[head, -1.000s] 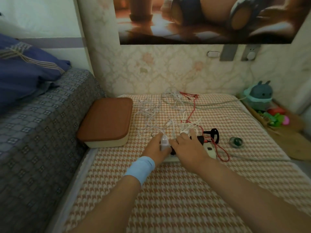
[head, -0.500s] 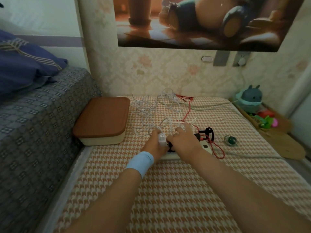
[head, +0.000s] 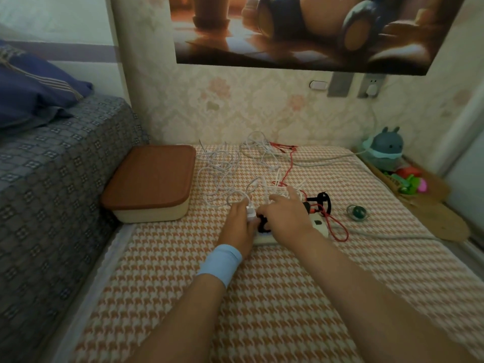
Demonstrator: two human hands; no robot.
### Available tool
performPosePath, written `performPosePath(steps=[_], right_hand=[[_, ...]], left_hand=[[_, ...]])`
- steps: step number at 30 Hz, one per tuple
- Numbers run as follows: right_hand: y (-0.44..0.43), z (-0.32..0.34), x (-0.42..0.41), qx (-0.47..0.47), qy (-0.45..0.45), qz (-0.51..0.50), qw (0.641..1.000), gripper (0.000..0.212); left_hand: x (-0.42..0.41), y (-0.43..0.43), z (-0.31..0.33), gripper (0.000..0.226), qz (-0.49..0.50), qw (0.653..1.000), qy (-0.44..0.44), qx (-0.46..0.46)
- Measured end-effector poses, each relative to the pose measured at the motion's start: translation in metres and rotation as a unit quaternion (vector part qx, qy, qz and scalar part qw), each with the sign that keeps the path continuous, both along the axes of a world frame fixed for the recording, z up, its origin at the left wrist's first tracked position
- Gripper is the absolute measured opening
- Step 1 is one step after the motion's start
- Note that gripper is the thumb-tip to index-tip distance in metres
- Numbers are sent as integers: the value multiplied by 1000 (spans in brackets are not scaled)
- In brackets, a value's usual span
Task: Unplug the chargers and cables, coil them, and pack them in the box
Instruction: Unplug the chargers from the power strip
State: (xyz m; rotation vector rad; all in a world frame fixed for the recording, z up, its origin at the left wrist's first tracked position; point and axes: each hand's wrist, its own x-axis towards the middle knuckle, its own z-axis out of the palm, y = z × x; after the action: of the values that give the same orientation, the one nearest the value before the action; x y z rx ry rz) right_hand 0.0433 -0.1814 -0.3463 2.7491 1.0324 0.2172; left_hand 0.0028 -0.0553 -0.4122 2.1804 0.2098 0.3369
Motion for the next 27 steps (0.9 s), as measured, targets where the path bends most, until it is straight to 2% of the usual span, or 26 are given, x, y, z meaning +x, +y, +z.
performPosePath(steps=[8, 13, 17, 23, 25, 27], right_hand=[[-3, -2, 7, 16, 2, 22, 1000, 25], [-6, -2, 11, 24, 3, 25, 999, 24], [-6, -3, 11, 20, -3, 29, 999, 25], [-8, -3, 12, 37, -5, 29, 999, 23], [-9, -4, 12, 28, -9, 30, 999, 26], [-8, -6, 11, 10, -11, 33, 999, 31]], left_hand=[[7, -3, -10, 54, 29, 999, -40, -4], [8, -9, -20, 47, 35, 996, -87, 3], [8, -9, -21, 49, 52, 993, -100, -24], [6, -15, -20, 40, 61, 988, -143, 5], [4, -20, -15, 35, 85, 985, -153, 4], [3, -24, 10, 30, 160, 964, -209, -49]])
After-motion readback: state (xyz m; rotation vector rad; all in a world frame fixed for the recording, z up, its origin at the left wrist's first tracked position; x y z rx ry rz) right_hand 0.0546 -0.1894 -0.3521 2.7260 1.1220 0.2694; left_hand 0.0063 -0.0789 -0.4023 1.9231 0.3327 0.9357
